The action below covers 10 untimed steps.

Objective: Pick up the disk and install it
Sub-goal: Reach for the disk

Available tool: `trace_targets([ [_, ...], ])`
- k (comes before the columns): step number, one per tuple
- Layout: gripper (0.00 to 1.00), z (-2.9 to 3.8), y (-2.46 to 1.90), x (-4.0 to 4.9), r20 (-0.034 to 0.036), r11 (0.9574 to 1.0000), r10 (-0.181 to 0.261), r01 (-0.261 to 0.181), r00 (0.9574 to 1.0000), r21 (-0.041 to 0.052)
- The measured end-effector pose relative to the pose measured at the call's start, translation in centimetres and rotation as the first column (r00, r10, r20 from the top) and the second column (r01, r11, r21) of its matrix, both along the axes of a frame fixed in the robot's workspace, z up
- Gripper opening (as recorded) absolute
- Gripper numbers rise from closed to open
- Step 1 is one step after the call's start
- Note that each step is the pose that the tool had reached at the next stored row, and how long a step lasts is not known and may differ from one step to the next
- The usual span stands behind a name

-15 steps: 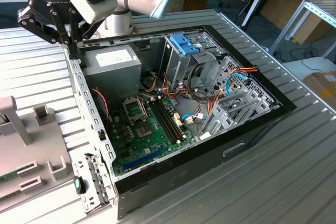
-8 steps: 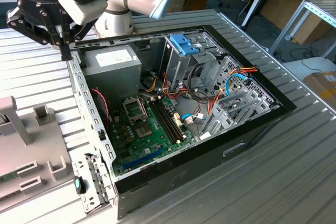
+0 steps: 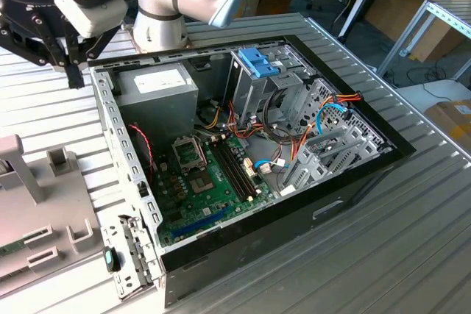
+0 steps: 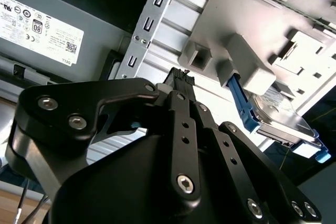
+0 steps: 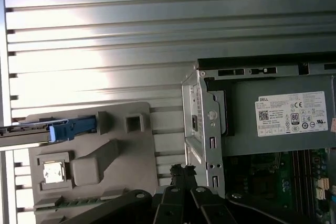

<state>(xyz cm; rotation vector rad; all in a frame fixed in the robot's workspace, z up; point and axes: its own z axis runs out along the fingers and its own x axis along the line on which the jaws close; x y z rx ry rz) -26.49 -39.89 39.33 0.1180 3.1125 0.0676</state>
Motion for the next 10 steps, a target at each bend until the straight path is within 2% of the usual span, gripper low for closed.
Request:
trace_targets([
  [2, 0.11, 0.0, 0.0, -0.44, 0.0, 1.0, 0.0, 0.0, 1.0, 0.0],
  [6, 0.11, 0.0, 0.0, -0.49, -0.0001, 1.0, 0.0, 0.0, 1.0, 0.0],
  [10, 0.11, 0.0, 0.0, -1.16, 0.0, 1.0, 0.0, 0.0, 1.0, 0.0],
])
